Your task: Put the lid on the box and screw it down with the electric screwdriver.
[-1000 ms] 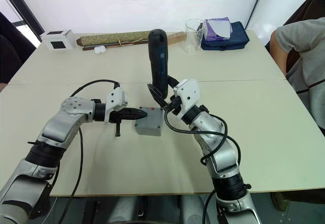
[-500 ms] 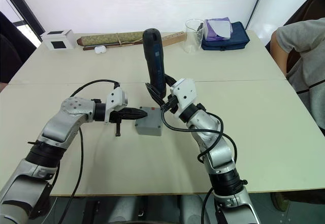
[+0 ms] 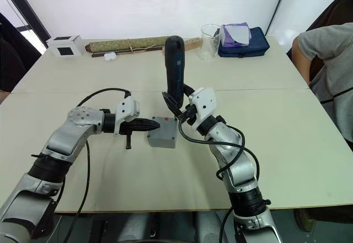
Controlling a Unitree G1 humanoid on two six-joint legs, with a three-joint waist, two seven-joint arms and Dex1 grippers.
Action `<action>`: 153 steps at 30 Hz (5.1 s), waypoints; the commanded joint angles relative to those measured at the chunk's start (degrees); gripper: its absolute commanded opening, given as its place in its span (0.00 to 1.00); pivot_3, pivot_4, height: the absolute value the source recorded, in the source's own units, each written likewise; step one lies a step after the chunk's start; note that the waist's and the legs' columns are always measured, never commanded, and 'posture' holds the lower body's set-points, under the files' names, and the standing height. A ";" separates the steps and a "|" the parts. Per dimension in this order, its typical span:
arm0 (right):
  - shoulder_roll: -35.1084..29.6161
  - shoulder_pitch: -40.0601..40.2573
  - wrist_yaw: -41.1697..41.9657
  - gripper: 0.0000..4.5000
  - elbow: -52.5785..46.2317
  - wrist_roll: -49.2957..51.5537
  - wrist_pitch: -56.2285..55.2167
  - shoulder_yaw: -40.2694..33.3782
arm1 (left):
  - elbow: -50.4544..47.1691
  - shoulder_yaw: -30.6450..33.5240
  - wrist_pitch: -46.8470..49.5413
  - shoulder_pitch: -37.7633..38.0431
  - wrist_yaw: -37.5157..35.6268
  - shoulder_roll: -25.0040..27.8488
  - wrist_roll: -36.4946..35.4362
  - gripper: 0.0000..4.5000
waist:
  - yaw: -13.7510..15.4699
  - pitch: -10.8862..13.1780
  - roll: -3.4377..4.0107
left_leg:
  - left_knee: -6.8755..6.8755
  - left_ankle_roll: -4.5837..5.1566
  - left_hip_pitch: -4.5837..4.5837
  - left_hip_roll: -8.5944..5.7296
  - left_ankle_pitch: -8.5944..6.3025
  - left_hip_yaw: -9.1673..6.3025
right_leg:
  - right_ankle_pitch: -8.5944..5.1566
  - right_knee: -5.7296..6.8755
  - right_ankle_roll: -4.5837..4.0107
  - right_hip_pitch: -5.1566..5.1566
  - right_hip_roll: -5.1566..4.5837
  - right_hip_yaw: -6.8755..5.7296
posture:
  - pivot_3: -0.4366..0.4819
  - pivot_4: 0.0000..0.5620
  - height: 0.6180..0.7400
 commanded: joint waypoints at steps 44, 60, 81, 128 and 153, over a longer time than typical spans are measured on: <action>-6.22 -23.06 -10.05 0.47 -14.34 21.73 47.75 -24.09 | -10.45 3.71 7.60 0.20 -2.22 1.24 -6.40 0.00 | 0.33 -0.56 0.01 | -0.63 -0.02 -0.61 0.04 0.01 -0.19 | -0.09 -0.62 -0.10 -0.61 -0.10 -0.01 | 0.48 0.27 0.97; -40.75 -22.28 -5.40 0.47 7.43 26.05 78.66 -17.34 | -18.55 9.47 11.99 -4.73 -2.51 3.58 -16.53 0.00 | -0.23 -0.13 0.24 | -0.70 0.01 -1.15 0.05 0.01 0.02 | -0.08 -0.58 -0.10 -1.24 0.02 -0.08 | 0.48 0.27 0.97; -41.30 -23.00 -2.17 1.00 5.10 20.37 66.13 -9.94 | -19.34 10.81 13.83 0.51 3.52 7.18 -15.48 0.00 | -0.08 0.19 0.20 | -0.56 0.01 -1.16 0.05 0.01 0.15 | -0.03 -0.58 -0.01 -1.23 0.01 0.03 | 0.48 0.27 0.97; -27.67 -16.88 11.17 0.00 1.19 1.17 36.60 10.58 | 3.78 -0.31 -2.13 2.34 -0.94 3.41 3.86 0.00 | -0.17 0.13 0.03 | -0.34 -0.01 -1.13 0.02 0.02 0.00 | -0.02 -0.30 -0.02 -1.20 -0.01 -0.08 | 0.48 0.27 0.97; -17.10 -11.53 18.29 0.00 1.76 -0.02 32.84 14.05 | -1.92 1.03 2.60 4.51 -0.60 4.37 1.78 0.00 | -0.11 0.12 0.02 | -0.04 -0.01 -1.10 0.01 0.02 -0.01 | -0.03 0.10 -0.04 -1.21 0.00 -0.06 | 0.48 0.27 0.97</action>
